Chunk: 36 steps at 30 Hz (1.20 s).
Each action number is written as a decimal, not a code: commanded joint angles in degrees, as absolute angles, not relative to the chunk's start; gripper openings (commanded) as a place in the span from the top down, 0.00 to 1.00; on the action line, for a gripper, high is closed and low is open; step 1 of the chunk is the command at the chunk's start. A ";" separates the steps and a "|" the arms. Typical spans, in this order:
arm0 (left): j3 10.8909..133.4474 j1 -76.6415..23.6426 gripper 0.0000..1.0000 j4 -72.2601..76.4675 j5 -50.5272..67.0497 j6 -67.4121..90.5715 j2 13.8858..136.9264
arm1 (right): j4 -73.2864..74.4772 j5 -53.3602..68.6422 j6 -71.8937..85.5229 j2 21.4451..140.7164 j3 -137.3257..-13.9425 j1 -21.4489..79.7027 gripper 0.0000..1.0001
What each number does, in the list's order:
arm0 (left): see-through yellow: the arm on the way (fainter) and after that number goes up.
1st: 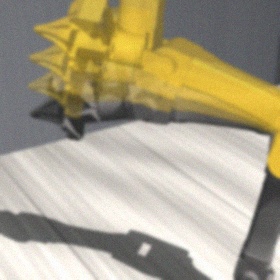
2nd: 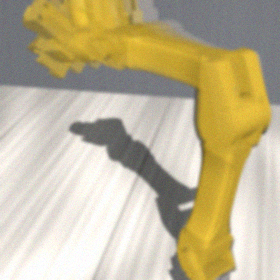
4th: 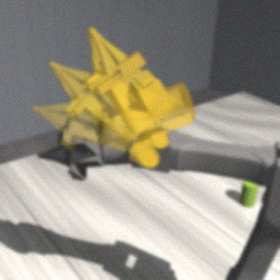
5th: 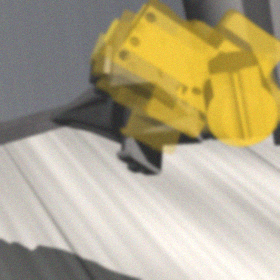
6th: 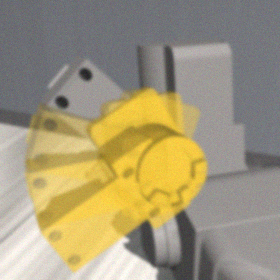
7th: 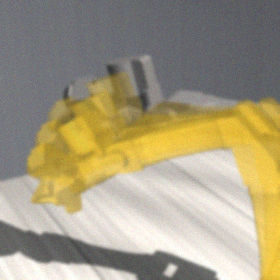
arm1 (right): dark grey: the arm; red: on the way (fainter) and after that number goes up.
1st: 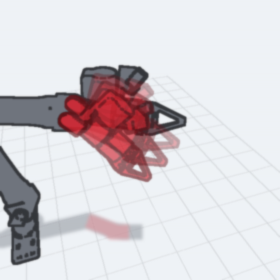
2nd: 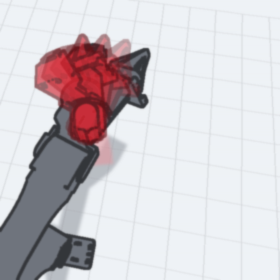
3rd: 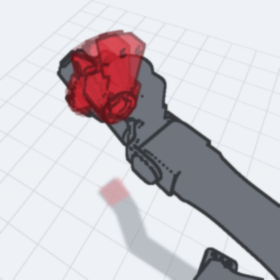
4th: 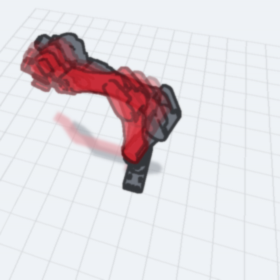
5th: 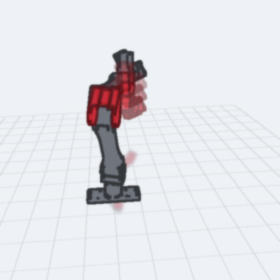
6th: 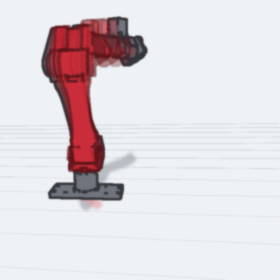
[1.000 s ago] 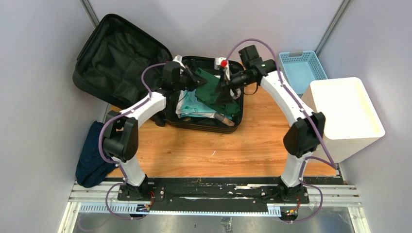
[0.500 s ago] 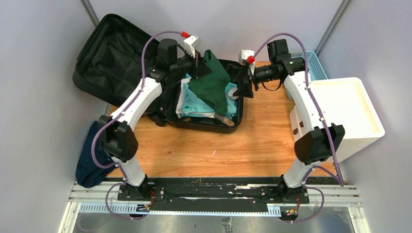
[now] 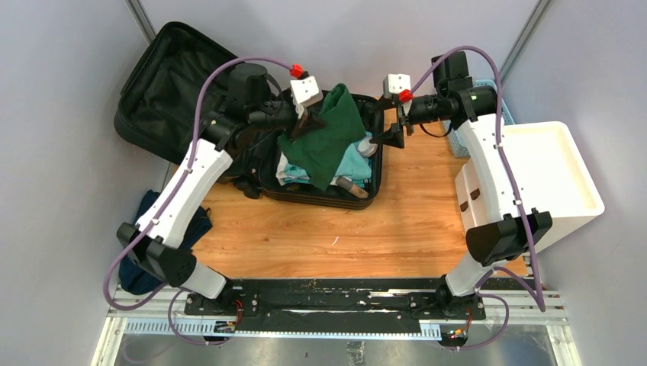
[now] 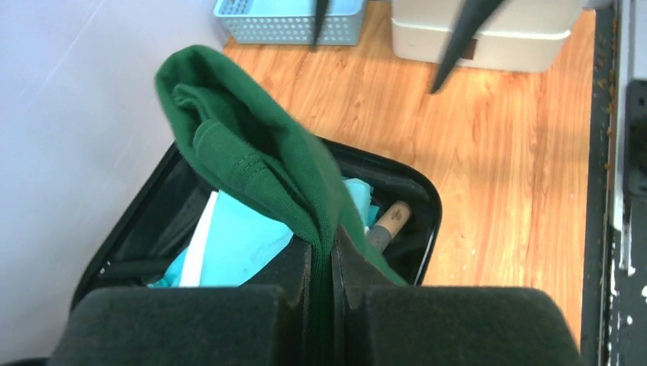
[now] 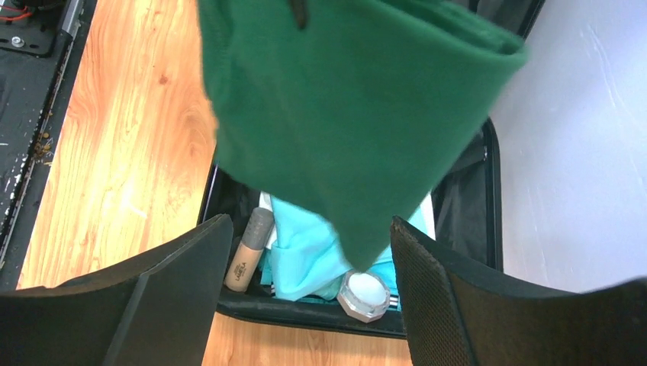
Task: Open, take out, and arrange the luggage
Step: Pick up the clothes from the luggage.
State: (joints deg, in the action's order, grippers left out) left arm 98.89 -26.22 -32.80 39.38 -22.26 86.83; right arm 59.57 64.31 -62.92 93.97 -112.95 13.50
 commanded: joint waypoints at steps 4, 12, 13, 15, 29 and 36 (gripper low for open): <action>94.85 -28.82 1.00 -34.92 40.62 -31.65 79.42 | 48.60 66.90 -49.68 92.21 -106.62 14.49 0.21; 92.99 -28.92 1.00 -34.98 40.98 -31.11 77.41 | 39.94 74.02 -36.22 89.61 -97.78 15.78 0.22; 92.99 -28.92 1.00 -34.98 40.89 -30.85 77.39 | 38.39 75.13 -34.65 89.10 -96.34 16.29 0.23; 92.90 -28.92 1.00 -35.03 40.78 -30.32 77.45 | 37.35 75.12 -33.47 87.73 -93.79 18.29 0.24; 91.14 -28.92 1.00 -34.98 41.13 -28.92 76.51 | 33.58 71.01 -29.40 86.66 -93.53 25.05 0.45; 91.47 -28.92 1.00 -34.99 41.66 -27.74 76.92 | 29.37 65.94 -24.04 87.23 -92.93 26.25 0.51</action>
State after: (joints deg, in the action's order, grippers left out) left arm 91.13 -28.69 -36.73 39.97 -28.51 78.48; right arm 32.60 69.30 -28.34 87.15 -92.40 25.12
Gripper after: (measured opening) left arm 0.050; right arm 0.509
